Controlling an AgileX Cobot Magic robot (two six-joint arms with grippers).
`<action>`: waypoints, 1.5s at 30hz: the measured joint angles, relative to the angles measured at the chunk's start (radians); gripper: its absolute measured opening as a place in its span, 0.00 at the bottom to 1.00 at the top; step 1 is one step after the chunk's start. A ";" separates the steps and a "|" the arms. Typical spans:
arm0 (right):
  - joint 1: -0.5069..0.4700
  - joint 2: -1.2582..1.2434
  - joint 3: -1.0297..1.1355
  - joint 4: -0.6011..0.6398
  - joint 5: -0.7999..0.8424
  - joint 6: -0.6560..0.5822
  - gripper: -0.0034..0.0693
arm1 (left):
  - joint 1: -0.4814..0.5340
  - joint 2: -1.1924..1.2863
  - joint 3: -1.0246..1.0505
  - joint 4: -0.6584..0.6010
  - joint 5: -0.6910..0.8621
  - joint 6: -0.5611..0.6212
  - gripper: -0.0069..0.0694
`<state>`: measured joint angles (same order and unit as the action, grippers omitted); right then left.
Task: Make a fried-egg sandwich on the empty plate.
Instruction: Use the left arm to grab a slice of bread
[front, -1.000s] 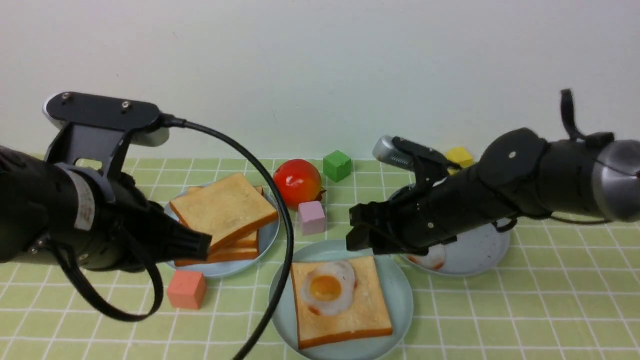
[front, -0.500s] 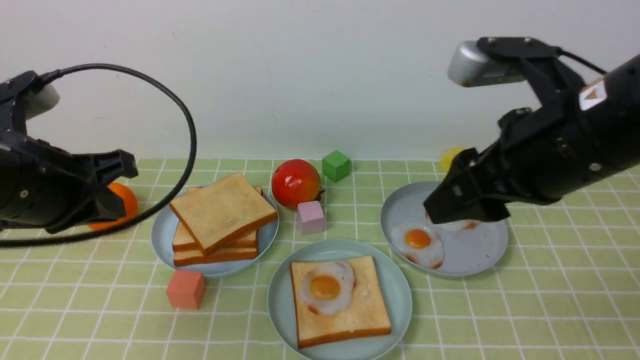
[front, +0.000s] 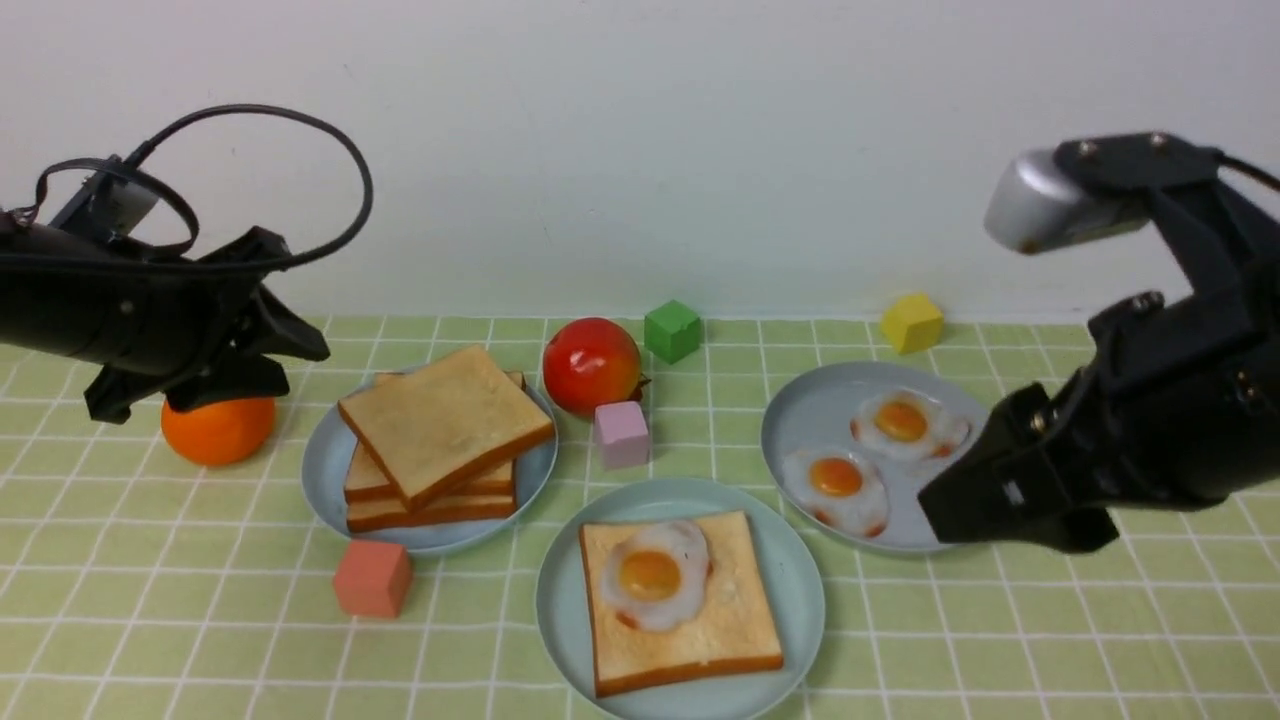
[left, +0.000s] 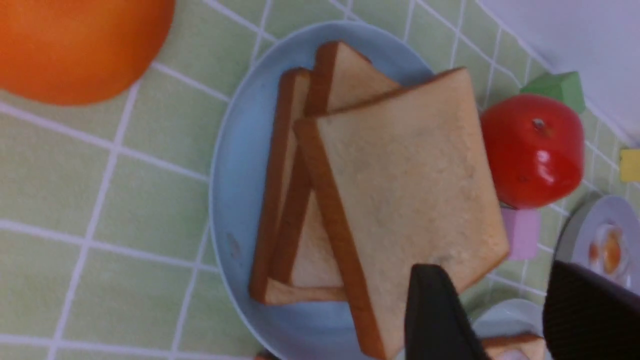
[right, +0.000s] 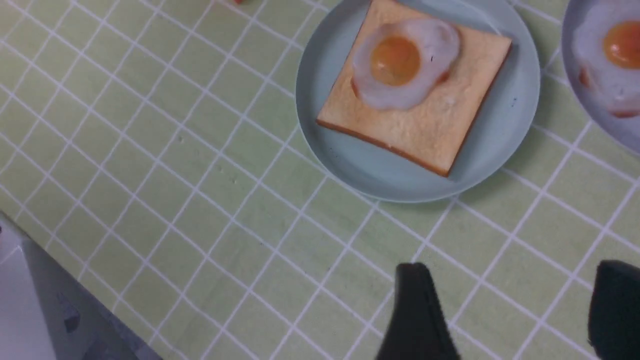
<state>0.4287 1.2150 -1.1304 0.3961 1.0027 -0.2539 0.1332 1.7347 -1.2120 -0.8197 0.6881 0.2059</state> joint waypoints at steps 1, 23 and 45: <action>0.003 0.000 0.002 0.014 -0.010 -0.022 0.68 | 0.000 0.027 -0.020 0.009 0.005 -0.003 0.58; 0.330 0.024 0.002 -0.071 -0.272 -0.149 0.45 | 0.000 0.317 -0.144 -0.087 -0.006 0.028 0.63; 0.330 0.025 0.002 -0.173 -0.171 0.039 0.03 | 0.007 0.302 -0.171 -0.155 0.022 0.168 0.22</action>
<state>0.7589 1.2400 -1.1281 0.2227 0.8312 -0.2144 0.1398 2.0366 -1.3826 -0.9744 0.7105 0.3736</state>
